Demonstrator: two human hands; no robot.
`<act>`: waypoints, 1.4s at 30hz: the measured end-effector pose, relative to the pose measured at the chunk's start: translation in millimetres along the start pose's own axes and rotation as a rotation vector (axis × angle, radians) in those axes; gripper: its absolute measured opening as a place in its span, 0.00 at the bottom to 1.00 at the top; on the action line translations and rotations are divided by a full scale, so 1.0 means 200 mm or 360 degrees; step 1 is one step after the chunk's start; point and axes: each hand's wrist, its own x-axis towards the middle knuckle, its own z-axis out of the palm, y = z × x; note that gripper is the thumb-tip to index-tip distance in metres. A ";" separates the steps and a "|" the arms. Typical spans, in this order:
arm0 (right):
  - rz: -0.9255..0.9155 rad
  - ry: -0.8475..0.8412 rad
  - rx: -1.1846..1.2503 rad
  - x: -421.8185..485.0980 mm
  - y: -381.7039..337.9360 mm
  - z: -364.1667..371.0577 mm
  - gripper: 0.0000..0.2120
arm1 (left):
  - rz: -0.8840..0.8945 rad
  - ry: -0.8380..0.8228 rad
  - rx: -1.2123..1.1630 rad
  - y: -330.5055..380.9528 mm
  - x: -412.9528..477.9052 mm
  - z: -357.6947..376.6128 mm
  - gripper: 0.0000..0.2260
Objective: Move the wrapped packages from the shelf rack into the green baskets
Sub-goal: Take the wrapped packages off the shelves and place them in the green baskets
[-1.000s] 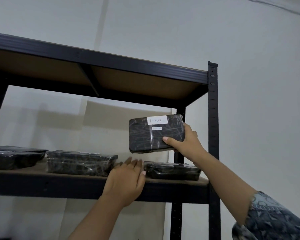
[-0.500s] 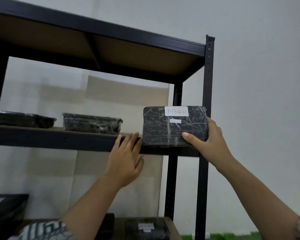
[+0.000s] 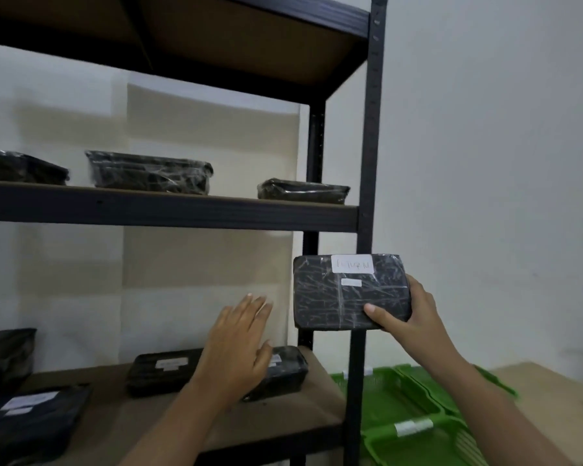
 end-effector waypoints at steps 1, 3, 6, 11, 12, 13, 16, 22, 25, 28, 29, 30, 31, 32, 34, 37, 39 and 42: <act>0.0046 0.0007 -0.0027 -0.03 0.04 -0.02 0.40 | 0.0004 -0.0026 -0.0056 0.03 -0.02 0.05 0.26; 0.0139 0.0021 -0.0070 -0.09 0.13 -0.08 0.38 | 0.0036 -0.0072 -0.0191 0.12 -0.06 0.14 0.26; 0.0268 0.0058 -0.0149 -0.16 0.27 -0.17 0.38 | 0.0128 -0.0126 -0.0314 0.28 -0.12 0.26 0.26; 0.0436 0.0014 -0.0269 -0.24 0.56 -0.35 0.42 | 0.0238 -0.0266 -0.0452 0.58 -0.18 0.49 0.25; 0.0475 0.0007 -0.0261 -0.25 0.64 -0.38 0.43 | 0.0246 -0.0301 -0.0476 0.63 -0.19 0.55 0.24; 0.0519 0.0008 -0.0248 -0.26 0.72 -0.42 0.45 | 0.0252 -0.0338 -0.0498 0.69 -0.20 0.60 0.24; 0.0679 -0.0015 -0.0247 -0.24 1.00 -0.52 0.47 | 0.0222 -0.0444 -0.0617 0.85 -0.23 0.77 0.23; 0.0933 -0.0148 -0.0222 -0.21 1.62 -0.66 0.44 | -0.0019 -0.0846 -0.0767 1.18 -0.26 1.14 0.25; 0.1047 -0.0252 -0.0262 -0.21 1.87 -0.65 0.48 | -0.0130 -0.1033 -0.0687 1.27 -0.27 1.30 0.27; 0.1135 -0.0359 -0.0317 -0.22 2.06 -0.59 0.51 | -0.0275 -0.1218 -0.0572 1.31 -0.30 1.44 0.30; 0.1163 -0.0414 -0.0326 -0.23 2.13 -0.56 0.50 | -0.0320 -0.1277 -0.0523 1.32 -0.31 1.48 0.31; 0.1186 -0.0468 -0.0329 -0.24 2.22 -0.53 0.50 | -0.0366 -0.1341 -0.0483 1.32 -0.32 1.51 0.32; 0.1205 -0.0504 -0.0323 -0.24 2.26 -0.50 0.51 | -0.0410 -0.1404 -0.0455 1.32 -0.33 1.54 0.32; 0.1225 -0.0537 -0.0304 -0.24 2.31 -0.46 0.51 | -0.0446 -0.1457 -0.0440 1.31 -0.34 1.56 0.32; 0.1253 -0.0608 -0.0314 -0.24 2.29 -0.40 0.49 | -0.0491 -0.1539 -0.0440 1.30 -0.36 1.59 0.32; 0.1328 -0.0677 -0.0332 -0.25 2.29 -0.32 0.42 | -0.0491 -0.1636 -0.0484 1.29 -0.37 1.60 0.32; 0.1385 -0.0719 -0.0354 -0.26 2.33 -0.28 0.41 | -0.0490 -0.1672 -0.0516 1.28 -0.39 1.62 0.33; 0.1356 -0.0775 -0.0388 -0.27 2.36 -0.24 0.43 | -0.0509 -0.1658 -0.0527 1.27 -0.41 1.64 0.33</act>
